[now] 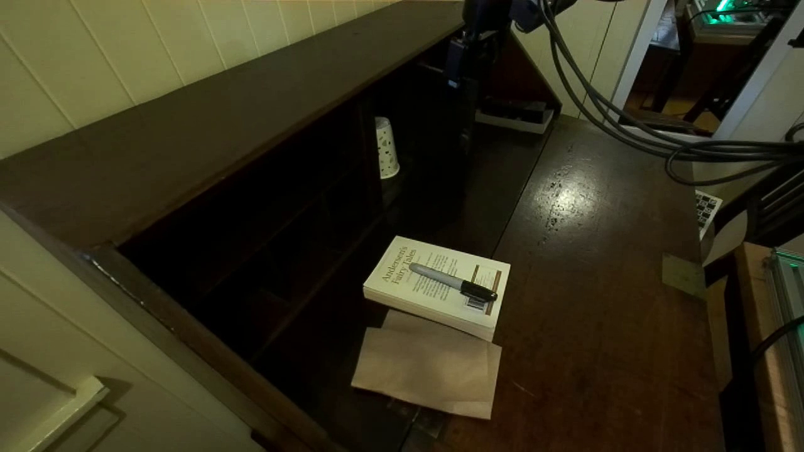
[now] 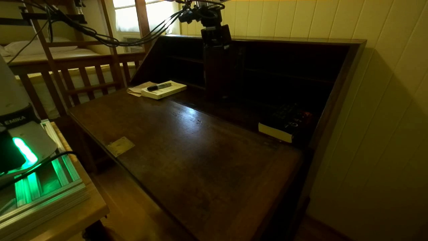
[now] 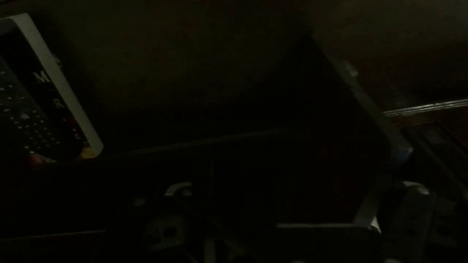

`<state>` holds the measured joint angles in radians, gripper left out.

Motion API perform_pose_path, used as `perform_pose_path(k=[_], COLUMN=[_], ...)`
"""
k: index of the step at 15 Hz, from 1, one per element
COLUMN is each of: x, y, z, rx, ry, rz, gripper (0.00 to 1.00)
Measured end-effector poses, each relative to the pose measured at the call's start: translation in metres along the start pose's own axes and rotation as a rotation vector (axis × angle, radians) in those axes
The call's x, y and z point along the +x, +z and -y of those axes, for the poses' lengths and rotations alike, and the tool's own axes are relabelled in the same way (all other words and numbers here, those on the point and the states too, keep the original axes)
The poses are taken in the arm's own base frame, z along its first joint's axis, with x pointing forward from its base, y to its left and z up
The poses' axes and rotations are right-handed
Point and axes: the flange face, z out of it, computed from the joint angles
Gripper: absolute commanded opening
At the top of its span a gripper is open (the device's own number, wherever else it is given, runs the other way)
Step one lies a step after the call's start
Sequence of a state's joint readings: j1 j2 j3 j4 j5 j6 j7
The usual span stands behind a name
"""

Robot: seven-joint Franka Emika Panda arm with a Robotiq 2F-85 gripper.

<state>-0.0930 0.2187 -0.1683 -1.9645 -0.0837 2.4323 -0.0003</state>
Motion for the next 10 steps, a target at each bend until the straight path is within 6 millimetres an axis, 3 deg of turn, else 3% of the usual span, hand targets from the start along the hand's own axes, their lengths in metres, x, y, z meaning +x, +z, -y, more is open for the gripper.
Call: perform_pose_path(k=[10], x=[-0.009], y=[-0.018], z=[-0.050], rx=[-0.202], ry=[0.014], rz=[-0.019], gripper=[1.00])
